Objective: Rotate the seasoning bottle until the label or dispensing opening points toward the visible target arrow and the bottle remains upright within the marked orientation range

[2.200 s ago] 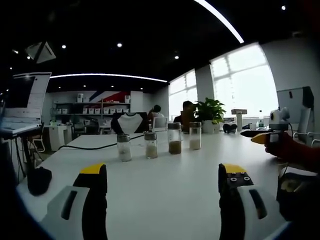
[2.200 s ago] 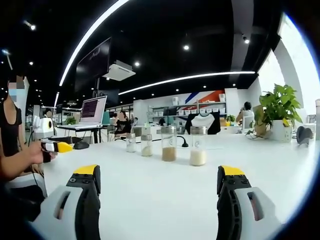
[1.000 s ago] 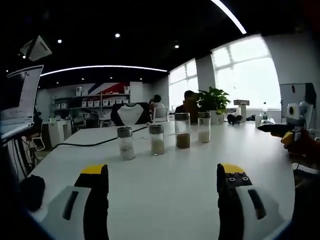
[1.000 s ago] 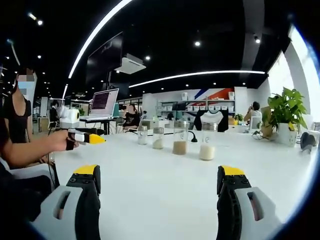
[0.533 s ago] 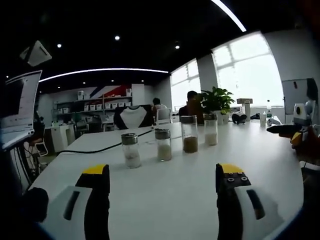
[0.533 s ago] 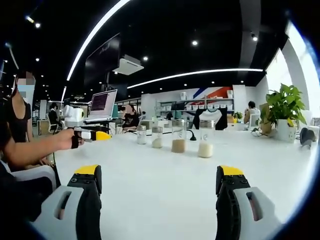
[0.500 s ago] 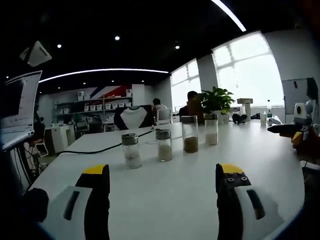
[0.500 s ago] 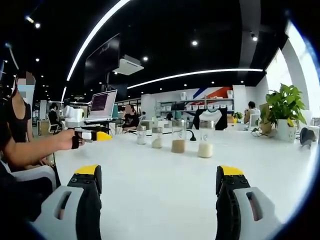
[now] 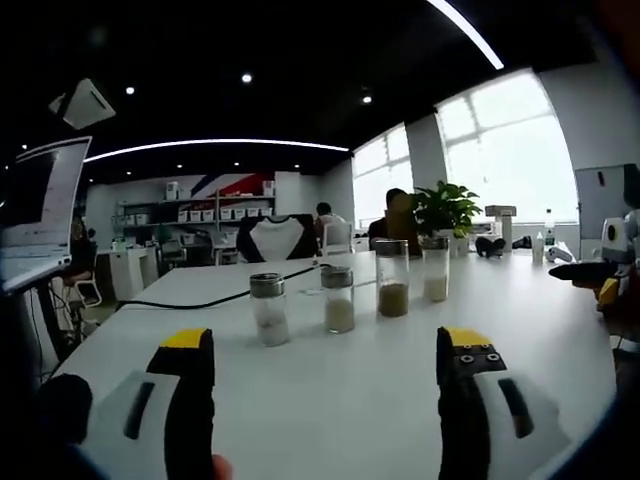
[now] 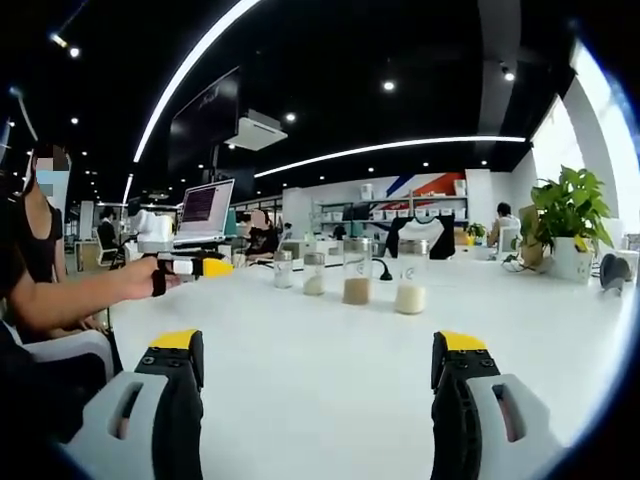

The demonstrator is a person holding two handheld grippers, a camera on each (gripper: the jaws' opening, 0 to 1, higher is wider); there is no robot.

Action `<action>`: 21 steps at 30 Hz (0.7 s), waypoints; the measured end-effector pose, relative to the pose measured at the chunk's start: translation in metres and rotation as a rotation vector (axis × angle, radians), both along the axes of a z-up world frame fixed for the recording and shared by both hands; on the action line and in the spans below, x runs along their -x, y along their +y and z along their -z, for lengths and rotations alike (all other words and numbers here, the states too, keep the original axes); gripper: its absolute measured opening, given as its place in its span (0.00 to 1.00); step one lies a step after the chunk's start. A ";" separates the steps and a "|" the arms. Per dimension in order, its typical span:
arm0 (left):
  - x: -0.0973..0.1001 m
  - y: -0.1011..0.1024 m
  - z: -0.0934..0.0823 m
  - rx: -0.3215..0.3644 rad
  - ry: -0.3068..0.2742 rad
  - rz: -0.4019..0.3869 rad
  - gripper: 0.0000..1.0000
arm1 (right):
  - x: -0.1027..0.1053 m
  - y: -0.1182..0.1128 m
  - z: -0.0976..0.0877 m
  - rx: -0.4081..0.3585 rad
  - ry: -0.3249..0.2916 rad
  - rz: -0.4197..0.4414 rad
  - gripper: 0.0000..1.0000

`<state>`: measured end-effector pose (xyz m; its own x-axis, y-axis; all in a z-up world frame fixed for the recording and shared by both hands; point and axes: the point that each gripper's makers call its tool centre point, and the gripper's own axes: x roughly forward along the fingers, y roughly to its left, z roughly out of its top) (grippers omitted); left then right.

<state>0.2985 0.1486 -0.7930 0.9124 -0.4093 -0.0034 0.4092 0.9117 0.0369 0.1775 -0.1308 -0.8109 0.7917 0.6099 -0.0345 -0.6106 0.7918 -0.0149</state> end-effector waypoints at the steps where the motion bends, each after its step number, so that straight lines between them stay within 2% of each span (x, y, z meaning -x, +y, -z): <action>1: -0.001 0.002 0.000 0.002 -0.002 -0.013 0.98 | 0.000 0.000 0.000 0.001 0.000 0.002 0.97; 3: -0.002 0.003 0.000 0.003 -0.001 -0.019 0.99 | 0.000 -0.001 0.000 -0.002 0.000 0.005 0.97; 4: -0.004 0.004 0.000 0.008 0.005 -0.023 0.95 | 0.000 -0.002 0.000 -0.003 0.000 0.005 0.97; 5: -0.003 -0.001 0.001 0.039 0.020 0.015 0.93 | 0.000 -0.002 0.001 -0.003 0.001 0.006 0.97; 6: -0.005 0.000 -0.001 0.053 0.013 0.013 0.94 | 0.000 -0.003 0.001 -0.003 0.001 0.007 0.97; 10: -0.013 0.004 0.000 0.030 0.011 -0.014 0.93 | 0.000 -0.004 0.002 -0.005 0.002 0.008 0.97; 14: -0.020 0.000 0.001 0.011 0.009 0.006 0.89 | -0.001 -0.005 0.004 -0.003 0.006 0.010 0.97; 18: -0.027 -0.004 0.003 -0.035 0.018 0.012 0.92 | -0.001 -0.007 0.005 -0.004 0.012 0.015 0.97; 21: -0.031 -0.005 0.002 -0.038 0.021 0.009 0.97 | -0.002 -0.011 0.003 -0.002 0.007 0.021 0.96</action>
